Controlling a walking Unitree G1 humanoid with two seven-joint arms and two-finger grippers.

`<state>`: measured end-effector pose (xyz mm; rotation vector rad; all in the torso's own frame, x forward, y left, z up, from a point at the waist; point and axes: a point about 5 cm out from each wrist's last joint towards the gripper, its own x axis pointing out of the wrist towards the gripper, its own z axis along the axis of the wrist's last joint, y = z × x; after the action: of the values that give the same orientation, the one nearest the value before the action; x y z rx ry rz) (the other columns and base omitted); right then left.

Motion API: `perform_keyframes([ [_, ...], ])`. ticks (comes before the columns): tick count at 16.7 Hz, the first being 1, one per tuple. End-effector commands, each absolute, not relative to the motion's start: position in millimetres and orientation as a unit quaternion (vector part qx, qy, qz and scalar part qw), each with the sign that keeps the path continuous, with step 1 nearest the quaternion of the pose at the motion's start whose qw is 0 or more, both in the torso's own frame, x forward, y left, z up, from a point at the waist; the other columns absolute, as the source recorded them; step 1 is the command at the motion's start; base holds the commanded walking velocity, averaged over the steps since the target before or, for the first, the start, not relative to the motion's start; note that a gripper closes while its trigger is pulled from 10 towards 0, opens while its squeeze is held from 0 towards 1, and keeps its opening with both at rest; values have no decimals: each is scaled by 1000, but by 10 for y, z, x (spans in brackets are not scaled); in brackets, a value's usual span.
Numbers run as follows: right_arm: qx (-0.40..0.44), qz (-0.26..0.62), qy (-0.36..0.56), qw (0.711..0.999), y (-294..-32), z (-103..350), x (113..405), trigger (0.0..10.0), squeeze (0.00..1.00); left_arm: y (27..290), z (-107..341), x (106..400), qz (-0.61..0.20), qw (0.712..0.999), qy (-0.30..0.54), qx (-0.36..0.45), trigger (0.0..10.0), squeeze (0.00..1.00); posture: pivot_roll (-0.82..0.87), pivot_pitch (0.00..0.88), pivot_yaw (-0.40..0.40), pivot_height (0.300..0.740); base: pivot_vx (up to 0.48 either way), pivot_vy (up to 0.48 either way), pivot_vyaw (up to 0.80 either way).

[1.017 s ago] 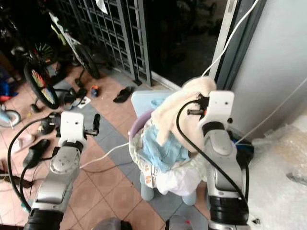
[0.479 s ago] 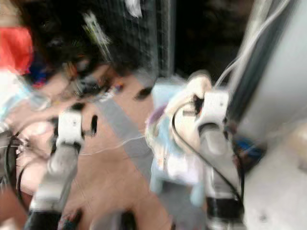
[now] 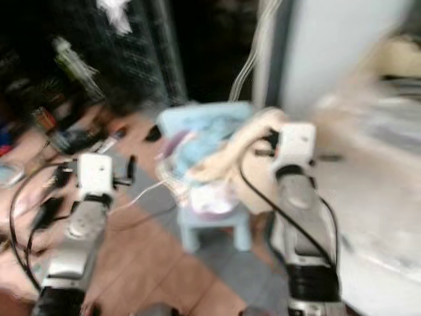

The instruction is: Clothes washing

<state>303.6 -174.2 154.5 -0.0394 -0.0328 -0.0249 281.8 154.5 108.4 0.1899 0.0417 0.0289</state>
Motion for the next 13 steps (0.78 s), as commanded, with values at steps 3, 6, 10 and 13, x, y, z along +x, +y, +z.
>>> perform_keyframes([
  [3,-19,0,-37,999,-1619,1590,3018,10000,0,1601,1089,2807,11,995,22,96,10000,0,-68,20,117,740,0,-346,-800],
  [6,-24,2,-32,999,-1624,1540,2981,10000,0,1538,1043,2775,11,996,28,86,10000,0,-75,0,118,740,0,0,-800],
  [10,-45,-5,-33,998,-1686,1463,2917,10000,0,1545,985,2760,3,996,41,74,10000,0,-80,0,113,740,0,0,-800],
  [13,-72,-2,-32,997,-1694,1339,2808,10000,0,1598,939,2734,8,996,50,68,10000,0,-86,0,114,740,0,0,-800],
])
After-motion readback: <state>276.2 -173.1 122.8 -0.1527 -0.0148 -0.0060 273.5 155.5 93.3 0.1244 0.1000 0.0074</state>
